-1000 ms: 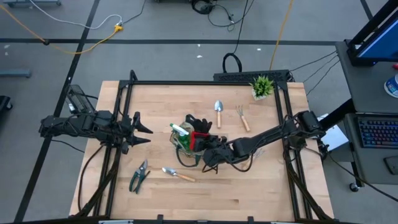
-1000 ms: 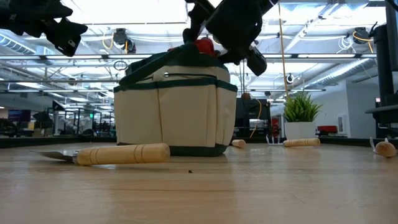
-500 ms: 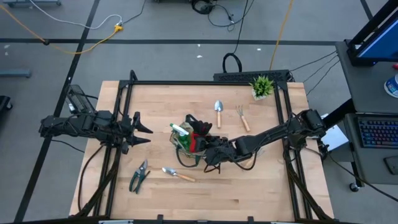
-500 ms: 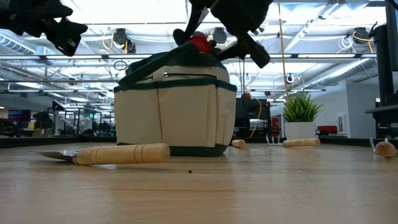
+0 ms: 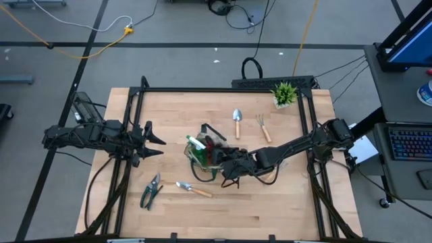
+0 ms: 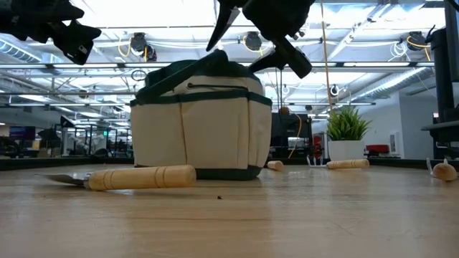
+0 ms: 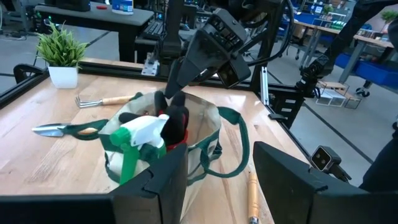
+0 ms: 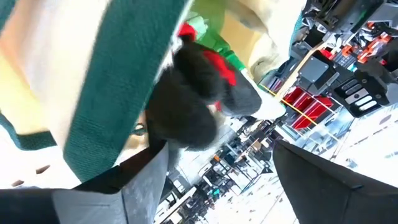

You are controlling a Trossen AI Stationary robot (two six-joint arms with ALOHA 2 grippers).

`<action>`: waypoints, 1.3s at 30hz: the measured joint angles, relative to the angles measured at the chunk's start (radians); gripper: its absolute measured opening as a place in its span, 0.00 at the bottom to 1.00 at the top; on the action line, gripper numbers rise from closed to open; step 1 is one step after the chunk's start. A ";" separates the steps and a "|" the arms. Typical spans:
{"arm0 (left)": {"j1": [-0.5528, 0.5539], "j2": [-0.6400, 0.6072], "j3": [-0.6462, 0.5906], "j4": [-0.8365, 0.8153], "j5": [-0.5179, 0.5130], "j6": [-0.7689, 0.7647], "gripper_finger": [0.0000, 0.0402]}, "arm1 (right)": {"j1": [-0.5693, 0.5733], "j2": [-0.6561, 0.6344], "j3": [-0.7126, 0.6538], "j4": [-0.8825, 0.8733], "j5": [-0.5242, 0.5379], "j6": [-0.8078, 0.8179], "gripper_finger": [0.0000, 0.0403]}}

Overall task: Pick & Place Garden tools in Gardening bag
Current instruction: Put the red gloves into the gardening bag, then put the brown hand rake into the gardening bag

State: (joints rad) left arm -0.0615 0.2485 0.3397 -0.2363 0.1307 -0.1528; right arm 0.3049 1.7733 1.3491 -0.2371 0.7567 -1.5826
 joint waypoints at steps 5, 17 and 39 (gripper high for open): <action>0.000 0.000 0.000 0.000 0.000 0.000 0.46 | 0.000 0.000 0.000 0.000 0.001 -0.005 0.70; 0.000 0.000 0.000 0.000 0.000 0.000 0.46 | 0.004 -0.009 0.000 0.300 0.337 0.022 0.65; 0.000 0.000 0.000 0.002 0.001 -0.013 0.46 | -0.093 -0.272 -0.001 0.306 0.525 0.209 0.16</action>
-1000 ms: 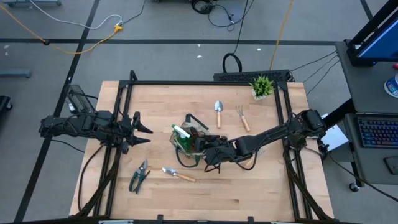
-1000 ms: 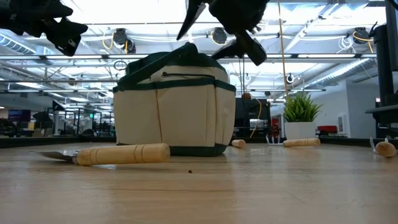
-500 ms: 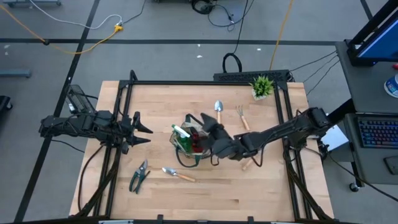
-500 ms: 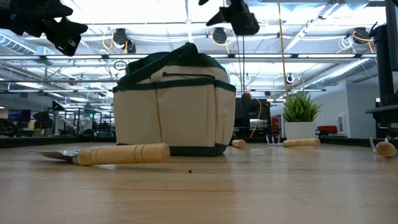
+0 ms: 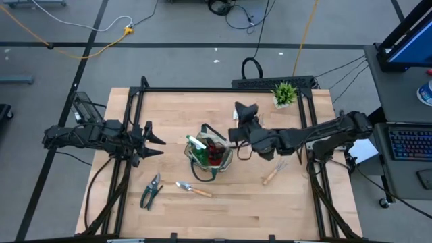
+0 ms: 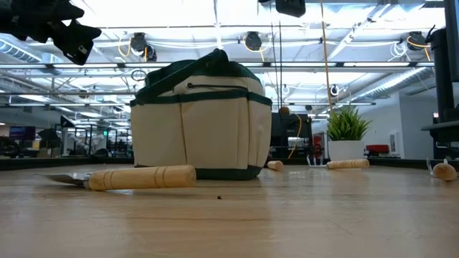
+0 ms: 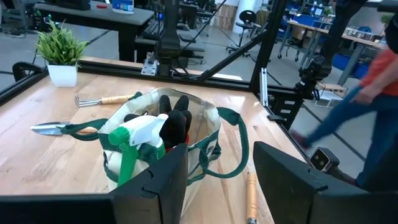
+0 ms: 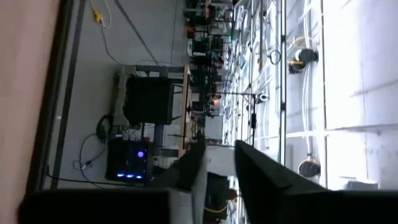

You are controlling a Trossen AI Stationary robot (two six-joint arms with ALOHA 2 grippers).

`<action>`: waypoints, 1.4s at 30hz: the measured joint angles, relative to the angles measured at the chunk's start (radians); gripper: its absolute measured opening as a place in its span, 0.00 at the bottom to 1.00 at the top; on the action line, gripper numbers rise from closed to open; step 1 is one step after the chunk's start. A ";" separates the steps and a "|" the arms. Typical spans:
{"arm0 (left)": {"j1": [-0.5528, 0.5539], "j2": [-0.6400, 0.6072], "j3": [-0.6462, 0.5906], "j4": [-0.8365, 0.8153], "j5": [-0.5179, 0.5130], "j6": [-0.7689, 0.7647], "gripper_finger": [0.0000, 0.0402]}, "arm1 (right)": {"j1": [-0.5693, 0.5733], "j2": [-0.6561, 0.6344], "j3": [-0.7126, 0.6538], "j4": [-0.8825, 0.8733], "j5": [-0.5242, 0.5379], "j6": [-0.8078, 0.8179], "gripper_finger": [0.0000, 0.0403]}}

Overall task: Pick & Place Garden tools in Gardening bag
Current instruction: Put the brown hand rake into the gardening bag

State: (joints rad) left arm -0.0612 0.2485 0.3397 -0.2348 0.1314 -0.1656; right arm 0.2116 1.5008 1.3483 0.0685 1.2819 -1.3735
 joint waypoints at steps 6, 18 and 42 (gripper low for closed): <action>0.000 0.000 0.000 0.000 0.000 0.000 0.46 | -0.038 -0.064 0.000 -0.001 -0.001 0.000 0.01; 0.000 0.000 0.000 0.000 0.000 -0.043 0.46 | -0.062 -0.189 0.000 -0.069 0.000 0.202 0.00; 0.000 0.000 0.000 0.000 -0.001 -0.126 0.46 | -0.055 -0.435 0.000 -0.874 -0.533 1.362 0.00</action>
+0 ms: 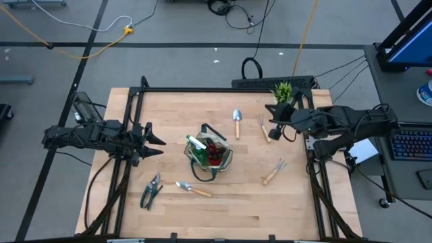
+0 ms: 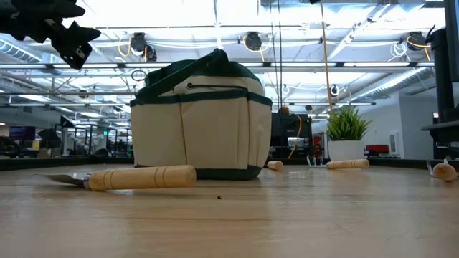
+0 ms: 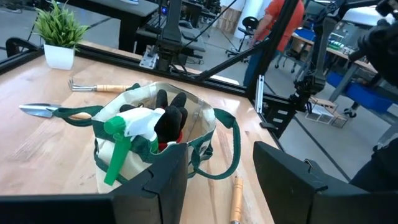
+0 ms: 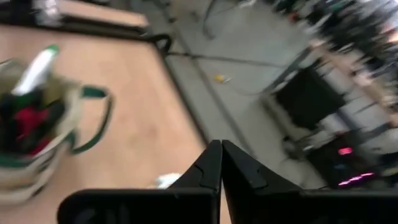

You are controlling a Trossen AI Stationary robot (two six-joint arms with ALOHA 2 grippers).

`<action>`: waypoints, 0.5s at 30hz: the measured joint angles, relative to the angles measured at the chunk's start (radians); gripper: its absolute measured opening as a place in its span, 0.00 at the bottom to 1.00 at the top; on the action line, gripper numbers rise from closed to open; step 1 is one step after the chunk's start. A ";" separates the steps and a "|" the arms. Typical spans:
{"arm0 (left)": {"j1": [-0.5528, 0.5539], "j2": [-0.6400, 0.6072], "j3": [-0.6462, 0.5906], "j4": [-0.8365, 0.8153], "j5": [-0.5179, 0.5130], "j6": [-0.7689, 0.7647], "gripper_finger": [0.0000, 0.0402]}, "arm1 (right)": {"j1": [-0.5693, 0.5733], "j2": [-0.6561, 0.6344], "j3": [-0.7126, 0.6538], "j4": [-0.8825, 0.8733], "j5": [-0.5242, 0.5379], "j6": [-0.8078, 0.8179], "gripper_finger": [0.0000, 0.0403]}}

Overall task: Pick & Place Garden tools in Gardening bag
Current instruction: Put the brown hand rake into the gardening bag

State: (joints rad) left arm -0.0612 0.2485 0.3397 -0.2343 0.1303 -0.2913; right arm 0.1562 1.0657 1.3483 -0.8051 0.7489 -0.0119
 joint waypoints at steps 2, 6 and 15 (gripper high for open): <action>0.000 0.000 0.000 0.000 0.000 0.000 0.46 | 0.000 0.000 0.000 -0.054 -0.058 0.048 0.00; 0.000 0.000 0.000 0.001 0.000 0.000 0.46 | 0.000 0.000 0.000 -0.145 -0.135 0.165 0.02; 0.000 0.000 0.000 0.001 0.000 -0.001 0.46 | -0.001 0.001 0.000 -0.244 -0.166 0.361 0.09</action>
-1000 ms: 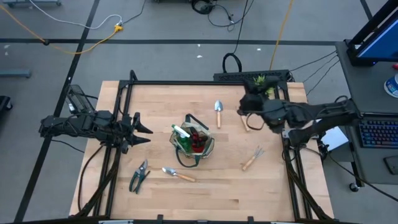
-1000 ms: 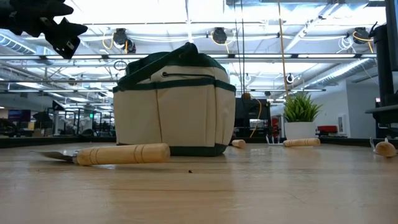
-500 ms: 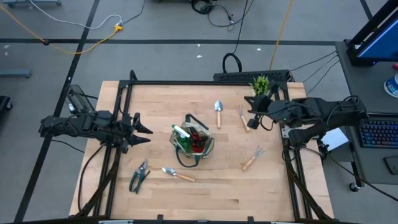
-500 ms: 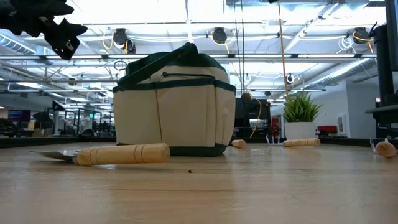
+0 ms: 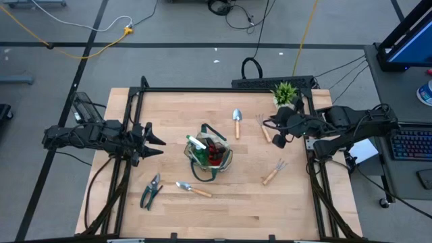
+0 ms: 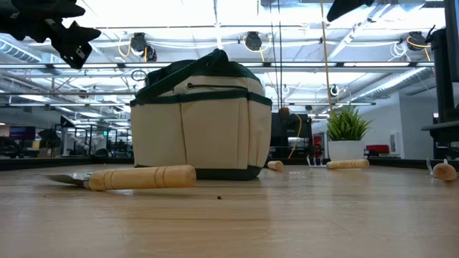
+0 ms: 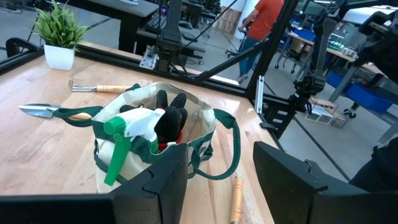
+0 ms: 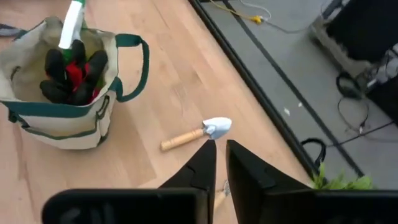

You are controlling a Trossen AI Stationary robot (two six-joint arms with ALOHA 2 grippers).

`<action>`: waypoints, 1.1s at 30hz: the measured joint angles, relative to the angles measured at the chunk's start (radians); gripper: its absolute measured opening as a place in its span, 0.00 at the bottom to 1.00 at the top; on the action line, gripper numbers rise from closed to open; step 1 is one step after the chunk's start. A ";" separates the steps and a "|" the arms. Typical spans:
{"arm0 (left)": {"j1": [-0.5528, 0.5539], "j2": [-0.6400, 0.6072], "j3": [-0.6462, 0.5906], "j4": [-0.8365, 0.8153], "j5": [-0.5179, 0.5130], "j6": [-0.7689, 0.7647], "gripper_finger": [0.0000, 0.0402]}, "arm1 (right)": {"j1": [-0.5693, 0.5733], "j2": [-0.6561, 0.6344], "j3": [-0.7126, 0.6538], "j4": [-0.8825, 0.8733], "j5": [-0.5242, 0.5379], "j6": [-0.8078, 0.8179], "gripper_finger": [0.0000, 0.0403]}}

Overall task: Pick & Place Garden tools in Gardening bag
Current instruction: Put the brown hand rake into the gardening bag

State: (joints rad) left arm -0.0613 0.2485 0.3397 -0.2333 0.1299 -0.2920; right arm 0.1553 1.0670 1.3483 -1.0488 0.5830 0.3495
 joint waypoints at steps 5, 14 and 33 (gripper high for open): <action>0.000 0.000 0.000 0.002 0.000 0.000 0.46 | -0.032 0.003 -0.032 -0.004 -0.082 0.103 0.14; 0.000 0.000 0.000 0.003 -0.001 -0.001 0.46 | -0.157 0.003 -0.181 0.013 -0.116 0.215 0.29; 0.000 0.000 0.000 0.003 -0.001 0.000 0.46 | -0.392 0.099 -0.332 0.117 -0.326 0.221 0.61</action>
State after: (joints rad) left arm -0.0616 0.2485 0.3397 -0.2298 0.1291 -0.2920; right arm -0.2372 1.1658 1.0166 -0.9316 0.2569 0.5709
